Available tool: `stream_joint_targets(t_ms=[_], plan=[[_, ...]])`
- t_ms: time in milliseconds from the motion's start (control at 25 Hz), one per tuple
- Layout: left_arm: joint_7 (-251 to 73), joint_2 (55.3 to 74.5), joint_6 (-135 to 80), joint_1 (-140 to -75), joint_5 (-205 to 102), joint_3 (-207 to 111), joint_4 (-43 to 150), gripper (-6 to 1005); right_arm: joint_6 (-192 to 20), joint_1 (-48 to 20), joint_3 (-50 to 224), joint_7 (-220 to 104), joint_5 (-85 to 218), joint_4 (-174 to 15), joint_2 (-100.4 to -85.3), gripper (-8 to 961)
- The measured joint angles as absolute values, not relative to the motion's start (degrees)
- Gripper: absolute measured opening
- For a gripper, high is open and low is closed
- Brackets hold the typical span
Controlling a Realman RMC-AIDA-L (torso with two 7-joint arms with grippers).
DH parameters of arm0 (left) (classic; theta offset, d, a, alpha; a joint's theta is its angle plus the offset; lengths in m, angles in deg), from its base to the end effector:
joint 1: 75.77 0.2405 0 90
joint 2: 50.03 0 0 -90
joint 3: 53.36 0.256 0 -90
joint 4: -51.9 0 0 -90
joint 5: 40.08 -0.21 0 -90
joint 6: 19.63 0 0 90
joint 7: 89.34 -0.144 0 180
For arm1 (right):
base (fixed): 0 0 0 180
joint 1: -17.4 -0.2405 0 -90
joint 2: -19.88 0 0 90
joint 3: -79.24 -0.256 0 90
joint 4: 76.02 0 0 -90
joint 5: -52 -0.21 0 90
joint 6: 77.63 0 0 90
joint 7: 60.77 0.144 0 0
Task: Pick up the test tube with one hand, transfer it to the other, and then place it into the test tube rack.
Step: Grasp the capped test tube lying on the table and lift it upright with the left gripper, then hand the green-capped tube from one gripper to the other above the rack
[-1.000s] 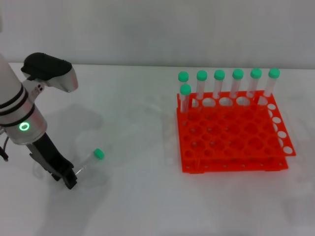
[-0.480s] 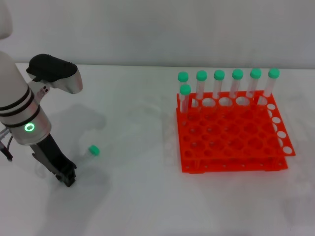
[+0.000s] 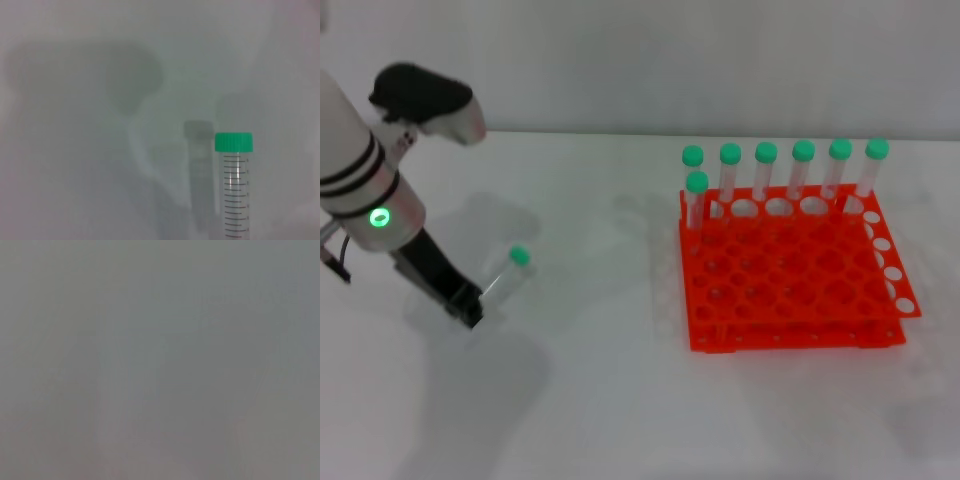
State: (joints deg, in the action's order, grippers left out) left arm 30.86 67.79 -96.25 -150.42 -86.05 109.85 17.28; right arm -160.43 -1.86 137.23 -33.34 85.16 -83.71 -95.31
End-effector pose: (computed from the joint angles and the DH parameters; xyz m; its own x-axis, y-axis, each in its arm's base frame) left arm -0.2322 0.4183 0.0252 0.5074 0.8087 -0.2976 0.6311 -0.5839 -0.5106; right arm 0.3478 0.2993 0.0537 0.6324 0.2020 -0.7478 -0.7033 -0.2549 -0.6636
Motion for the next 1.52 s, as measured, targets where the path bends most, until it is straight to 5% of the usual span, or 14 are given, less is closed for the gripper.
stream_joint_targets(t_ms=[240,600,920,1520], plan=[[20.3,67.5,-97.3,-150.7,-74.9,109.9,14.5,192,-160.6,-1.5,141.5,-29.2,85.3,-84.8,-94.82,872],[-3.9,67.12,-107.7,-148.8,-57.3,109.8,11.6,193,-161.6,-1.5,152.4,-15.2,89.0,-89.6,-91.14,872],[-15.8,67.25,-116.4,-147.8,-53.6,109.8,9.8,194,-167.5,-4.0,152.7,-3.0,96.0,-90.3,-90.0,872],[-21.5,68.82,-121.5,-152.6,-51.5,109.8,7.9,195,-166.7,-10.4,154.1,-0.2,104.9,-90.2,-95.6,873]])
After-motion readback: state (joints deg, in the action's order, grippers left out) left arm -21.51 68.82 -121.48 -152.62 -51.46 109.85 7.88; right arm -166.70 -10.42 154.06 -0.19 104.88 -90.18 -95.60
